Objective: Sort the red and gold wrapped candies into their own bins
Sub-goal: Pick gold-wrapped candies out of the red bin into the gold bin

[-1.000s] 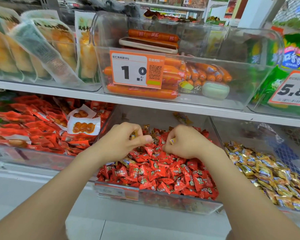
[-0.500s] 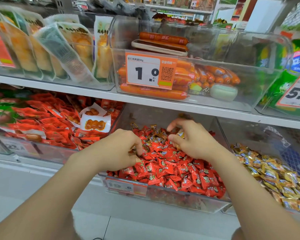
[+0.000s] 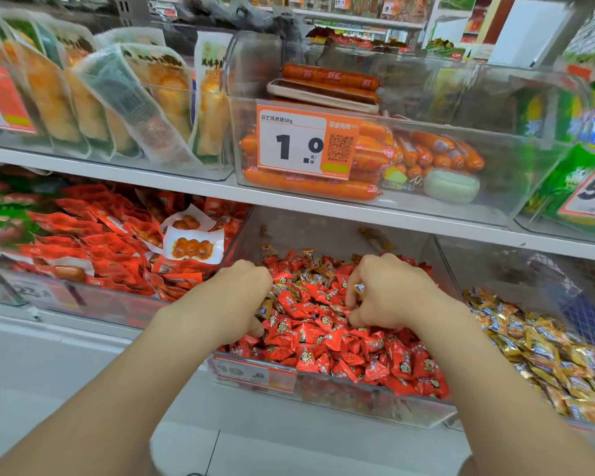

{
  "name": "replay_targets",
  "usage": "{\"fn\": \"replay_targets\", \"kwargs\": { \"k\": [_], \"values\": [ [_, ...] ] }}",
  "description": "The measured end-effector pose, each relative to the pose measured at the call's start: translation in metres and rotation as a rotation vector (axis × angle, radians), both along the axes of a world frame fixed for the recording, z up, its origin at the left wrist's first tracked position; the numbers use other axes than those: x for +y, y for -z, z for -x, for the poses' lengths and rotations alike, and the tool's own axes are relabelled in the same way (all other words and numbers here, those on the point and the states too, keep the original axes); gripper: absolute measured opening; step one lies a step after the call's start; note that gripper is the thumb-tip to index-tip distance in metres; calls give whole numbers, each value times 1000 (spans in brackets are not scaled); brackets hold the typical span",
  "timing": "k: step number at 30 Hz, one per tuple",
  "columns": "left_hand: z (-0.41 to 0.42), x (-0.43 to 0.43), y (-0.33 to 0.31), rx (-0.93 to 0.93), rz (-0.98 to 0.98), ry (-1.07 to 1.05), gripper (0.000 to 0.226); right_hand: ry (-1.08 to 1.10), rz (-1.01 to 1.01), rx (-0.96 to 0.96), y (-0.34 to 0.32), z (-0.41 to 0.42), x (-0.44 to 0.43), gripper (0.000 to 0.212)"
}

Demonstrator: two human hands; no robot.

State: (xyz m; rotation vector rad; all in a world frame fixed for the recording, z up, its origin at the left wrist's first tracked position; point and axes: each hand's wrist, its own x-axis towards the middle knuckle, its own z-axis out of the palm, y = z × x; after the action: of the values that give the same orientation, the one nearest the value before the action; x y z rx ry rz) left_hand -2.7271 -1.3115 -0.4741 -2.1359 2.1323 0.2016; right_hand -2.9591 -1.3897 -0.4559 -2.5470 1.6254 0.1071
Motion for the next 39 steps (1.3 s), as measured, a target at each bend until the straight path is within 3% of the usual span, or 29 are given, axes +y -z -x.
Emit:
{"fn": "replay_targets", "kwargs": {
  "k": [5,9,12,14,20,22,28,34,39],
  "values": [
    [5,2,0,121,51,2,25,-42,51,27,13,-12,-5,45],
    [5,6,4,170,45,59,14,-39,63,41,19,-21,-8,42],
    [8,5,4,193,71,28,12,17,-37,-137,17,-17,-10,27],
    [9,4,2,261,144,14,23,60,-87,-309,12,-10,-9,20],
    [8,-5,7,405,257,3,19,64,-45,-484,3,9,0,51],
    [7,-10,8,383,244,-3,12,38,-19,-439,5,11,1,62],
    [4,-21,19,137,71,8,39,-12,36,-458,7,17,3,79],
    [9,-25,20,94,0,13,38,-42,46,-587,6,11,3,38],
    [11,-24,18,245,91,8,11,-63,-9,-613,6,1,2,36]
  ]
}}
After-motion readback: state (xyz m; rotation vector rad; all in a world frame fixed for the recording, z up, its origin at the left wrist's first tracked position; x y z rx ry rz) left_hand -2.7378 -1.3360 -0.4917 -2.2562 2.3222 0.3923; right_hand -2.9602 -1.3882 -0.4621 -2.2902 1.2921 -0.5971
